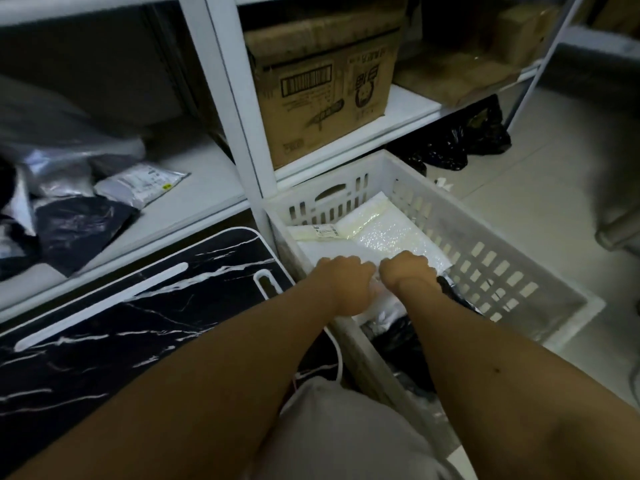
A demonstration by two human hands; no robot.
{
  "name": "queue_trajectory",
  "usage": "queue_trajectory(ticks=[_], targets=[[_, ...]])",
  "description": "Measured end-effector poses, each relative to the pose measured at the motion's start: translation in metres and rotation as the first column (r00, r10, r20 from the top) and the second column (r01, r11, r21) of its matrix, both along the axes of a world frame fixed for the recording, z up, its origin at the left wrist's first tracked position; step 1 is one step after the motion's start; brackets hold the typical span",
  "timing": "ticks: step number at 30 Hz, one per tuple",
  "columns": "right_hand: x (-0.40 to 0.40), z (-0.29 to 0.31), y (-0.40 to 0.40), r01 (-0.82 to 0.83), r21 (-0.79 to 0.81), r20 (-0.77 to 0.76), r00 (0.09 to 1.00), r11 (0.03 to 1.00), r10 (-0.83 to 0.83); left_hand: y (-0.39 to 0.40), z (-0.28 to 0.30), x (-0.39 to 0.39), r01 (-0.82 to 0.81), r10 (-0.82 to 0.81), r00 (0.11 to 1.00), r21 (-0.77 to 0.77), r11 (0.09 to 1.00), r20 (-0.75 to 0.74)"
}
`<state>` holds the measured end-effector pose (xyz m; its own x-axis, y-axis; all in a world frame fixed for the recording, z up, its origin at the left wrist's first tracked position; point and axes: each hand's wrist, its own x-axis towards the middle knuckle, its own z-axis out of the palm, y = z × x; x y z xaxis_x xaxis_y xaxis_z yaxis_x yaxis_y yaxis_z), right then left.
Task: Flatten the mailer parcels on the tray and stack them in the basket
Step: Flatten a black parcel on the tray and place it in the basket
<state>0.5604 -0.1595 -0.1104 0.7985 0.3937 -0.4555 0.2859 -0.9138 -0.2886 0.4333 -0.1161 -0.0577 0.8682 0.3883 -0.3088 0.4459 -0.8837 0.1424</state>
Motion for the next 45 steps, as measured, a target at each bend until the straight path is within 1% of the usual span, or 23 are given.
queue_trajectory(ticks=[2,4,6,9,11,13,16,18,20,23,25,29,31,34,38,41,43,45], targets=[[-0.010,0.017,0.007,-0.027,0.038,-0.004,1.000,0.999,0.027,0.000,0.011,-0.012,-0.034,0.034,0.999,-0.005,0.999,0.018],[-0.027,0.042,0.016,-0.092,0.072,0.005,0.996,0.993,0.092,0.002,0.025,-0.030,-0.084,0.085,0.996,-0.012,0.996,0.036],[-0.046,0.065,0.030,-0.193,0.087,0.026,0.981,0.977,0.191,0.007,0.039,-0.053,-0.141,0.142,0.988,-0.014,0.990,0.056],[-0.082,0.098,0.052,-0.399,0.051,0.058,0.916,0.916,0.396,0.021,0.056,-0.095,-0.251,0.251,0.963,-0.022,0.968,0.095],[-0.114,0.117,0.067,-0.509,0.023,0.087,0.859,0.861,0.505,0.032,0.063,-0.133,-0.329,0.332,0.936,-0.044,0.943,0.117],[-0.145,0.131,0.080,-0.593,0.005,0.115,0.800,0.805,0.589,0.042,0.065,-0.172,-0.392,0.393,0.915,-0.030,0.920,0.096],[-0.195,0.133,0.100,-0.715,-0.060,0.112,0.688,0.696,0.717,0.054,0.062,-0.233,-0.477,0.477,0.879,-0.010,0.879,0.016],[-0.231,0.125,0.116,-0.780,-0.076,0.110,0.612,0.621,0.783,0.065,0.057,-0.276,-0.547,0.547,0.837,-0.012,0.837,-0.007],[-0.266,0.114,0.131,-0.815,-0.048,0.118,0.570,0.578,0.813,0.075,0.051,-0.315,-0.622,0.622,0.783,-0.012,0.783,-0.027],[-0.318,0.098,0.148,-0.868,-0.049,0.155,0.482,0.494,0.862,0.088,0.038,-0.365,-0.719,0.717,0.694,-0.010,0.695,-0.061],[-0.347,0.089,0.159,-0.903,-0.065,0.209,0.405,0.426,0.890,0.095,0.025,-0.388,-0.761,0.758,0.648,-0.020,0.649,-0.074],[-0.388,0.071,0.186,-0.961,-0.109,0.319,0.210,0.256,0.924,0.110,-0.001,-0.412,-0.812,0.810,0.584,-0.058,0.581,-0.056],[-0.403,0.063,0.204,-0.970,-0.134,0.360,0.141,0.201,0.922,0.120,-0.010,-0.418,-0.829,0.828,0.558,-0.064,0.555,-0.049],[-0.416,0.053,0.230,-0.962,-0.190,0.351,0.118,0.194,0.929,0.132,-0.020,-0.423,-0.847,0.848,0.529,-0.075,0.527,-0.017],[-0.417,0.037,0.255,-0.934,-0.271,0.280,0.155,0.233,0.948,0.143,-0.030,-0.426,-0.869,0.874,0.486,-0.088,0.486,0.028],[-0.413,0.029,0.257,-0.940,-0.240,0.329,0.155,0.242,0.932,0.145,-0.033,-0.428,-0.875,0.881,0.472,-0.101,0.473,0.038],[-0.414,0.025,0.252,-0.955,-0.197,0.383,0.131,0.220,0.914,0.144,-0.035,-0.431,-0.877,0.882,0.471,-0.096,0.471,0.031],[-0.416,0.023,0.243,-0.963,-0.183,0.400,0.111,0.198,0.910,0.140,-0.035,-0.432,-0.874,0.878,0.477,-0.087,0.478,0.024]])
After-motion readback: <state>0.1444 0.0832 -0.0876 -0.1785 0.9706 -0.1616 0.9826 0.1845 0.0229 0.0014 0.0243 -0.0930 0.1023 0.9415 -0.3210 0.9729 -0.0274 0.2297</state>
